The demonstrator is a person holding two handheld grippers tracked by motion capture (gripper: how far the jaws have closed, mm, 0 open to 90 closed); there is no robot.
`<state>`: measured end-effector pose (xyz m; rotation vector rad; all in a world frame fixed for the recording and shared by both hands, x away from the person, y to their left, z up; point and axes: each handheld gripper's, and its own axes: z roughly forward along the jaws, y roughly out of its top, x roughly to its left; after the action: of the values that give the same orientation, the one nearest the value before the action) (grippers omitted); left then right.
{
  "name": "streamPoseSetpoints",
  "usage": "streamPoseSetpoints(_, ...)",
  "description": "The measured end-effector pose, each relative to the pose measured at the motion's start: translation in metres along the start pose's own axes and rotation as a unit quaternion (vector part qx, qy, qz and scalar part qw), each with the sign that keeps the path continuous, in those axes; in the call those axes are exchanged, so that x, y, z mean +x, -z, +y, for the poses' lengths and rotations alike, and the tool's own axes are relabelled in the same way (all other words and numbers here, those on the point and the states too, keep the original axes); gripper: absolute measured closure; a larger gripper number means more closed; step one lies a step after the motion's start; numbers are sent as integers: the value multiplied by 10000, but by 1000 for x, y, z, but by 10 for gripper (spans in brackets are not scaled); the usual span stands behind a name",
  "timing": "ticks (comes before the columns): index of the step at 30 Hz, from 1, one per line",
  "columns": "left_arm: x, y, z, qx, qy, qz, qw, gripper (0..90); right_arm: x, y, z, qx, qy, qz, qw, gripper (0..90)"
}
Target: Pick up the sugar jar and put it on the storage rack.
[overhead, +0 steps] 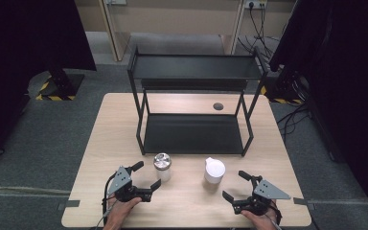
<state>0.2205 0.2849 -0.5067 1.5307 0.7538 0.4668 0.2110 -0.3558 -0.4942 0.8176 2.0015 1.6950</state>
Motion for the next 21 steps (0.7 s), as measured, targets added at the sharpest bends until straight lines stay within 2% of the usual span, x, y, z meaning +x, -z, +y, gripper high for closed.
streamPoseSetpoints(10, -2, 0, 1, 15, -56, -76, 10000, 4, 2, -1, 0, -3, 24, 0, 10000, 5)
streamPoseSetpoints(21, -2, -1, 0, -20, -17, -29, 10000, 5, 1, -1, -1, -21, -16, 19, 10000, 5)
